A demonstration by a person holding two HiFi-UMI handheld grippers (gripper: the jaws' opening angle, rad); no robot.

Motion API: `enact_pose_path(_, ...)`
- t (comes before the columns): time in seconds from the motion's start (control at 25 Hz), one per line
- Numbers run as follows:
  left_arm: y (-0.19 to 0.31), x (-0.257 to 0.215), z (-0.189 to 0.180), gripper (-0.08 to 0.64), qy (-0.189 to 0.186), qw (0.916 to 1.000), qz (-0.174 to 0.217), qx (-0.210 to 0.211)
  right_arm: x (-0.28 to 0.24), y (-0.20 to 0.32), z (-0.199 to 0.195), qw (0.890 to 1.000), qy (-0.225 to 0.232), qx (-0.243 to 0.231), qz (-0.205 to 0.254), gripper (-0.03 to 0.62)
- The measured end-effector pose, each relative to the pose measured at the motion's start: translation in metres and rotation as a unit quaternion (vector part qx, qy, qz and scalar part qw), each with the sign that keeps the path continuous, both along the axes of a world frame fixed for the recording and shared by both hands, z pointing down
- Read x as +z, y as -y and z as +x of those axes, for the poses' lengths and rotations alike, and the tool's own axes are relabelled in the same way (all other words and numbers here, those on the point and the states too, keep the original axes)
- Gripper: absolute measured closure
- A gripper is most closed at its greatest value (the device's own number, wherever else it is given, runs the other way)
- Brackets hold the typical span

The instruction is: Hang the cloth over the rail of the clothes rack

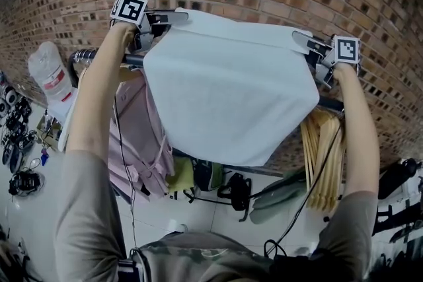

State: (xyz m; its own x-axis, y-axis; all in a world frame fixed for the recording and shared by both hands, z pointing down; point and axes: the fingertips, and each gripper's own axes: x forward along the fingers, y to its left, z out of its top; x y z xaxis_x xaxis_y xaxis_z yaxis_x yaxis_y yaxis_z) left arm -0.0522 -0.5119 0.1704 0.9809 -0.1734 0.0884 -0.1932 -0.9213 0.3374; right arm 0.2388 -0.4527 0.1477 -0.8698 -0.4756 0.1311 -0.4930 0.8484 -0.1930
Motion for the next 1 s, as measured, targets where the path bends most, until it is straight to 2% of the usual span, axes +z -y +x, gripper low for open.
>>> enact_pose_path(0.08,0.007,-0.005,-0.007,0.272,-0.012,0.9998,0.004,-0.013,0.000,-0.001,-0.001,1.000,-0.001,0.000,0.002,0.574)
enact_pose_path(0.2,0.015,-0.022,-0.019,0.272,-0.054,0.9977,0.016,-0.037,0.000,-0.002,-0.002,1.000,-0.007,-0.003,0.003,0.574)
enact_pose_path(0.28,0.014,-0.019,-0.016,0.272,-0.041,0.9983,0.023,-0.034,0.005,-0.002,-0.003,1.000,-0.019,-0.005,-0.002,0.574)
enact_pose_path(0.44,0.000,-0.001,0.001,0.272,0.006,0.9999,0.012,0.004,0.009,-0.001,-0.001,0.999,-0.032,-0.004,-0.004,0.574)
enact_pose_path(0.56,-0.006,-0.001,0.003,0.272,0.003,0.9998,0.009,0.020,0.006,-0.003,-0.006,1.000,-0.023,-0.010,-0.003,0.574)
enact_pose_path(0.68,-0.004,-0.001,0.002,0.273,0.005,0.9997,0.017,0.017,0.009,-0.004,-0.010,0.999,-0.034,-0.012,-0.003,0.574)
enact_pose_path(0.76,-0.005,-0.008,0.005,0.273,-0.006,0.9995,0.026,0.019,0.010,-0.004,-0.008,0.999,-0.040,-0.006,-0.002,0.574)
enact_pose_path(0.88,-0.014,-0.028,0.013,0.273,-0.042,0.9970,0.050,0.041,0.008,-0.004,-0.005,0.999,-0.039,-0.001,-0.001,0.574)
enact_pose_path(1.0,-0.027,-0.054,0.020,0.273,-0.062,0.9920,0.094,0.057,0.007,-0.004,-0.010,0.999,-0.042,-0.013,0.004,0.574)
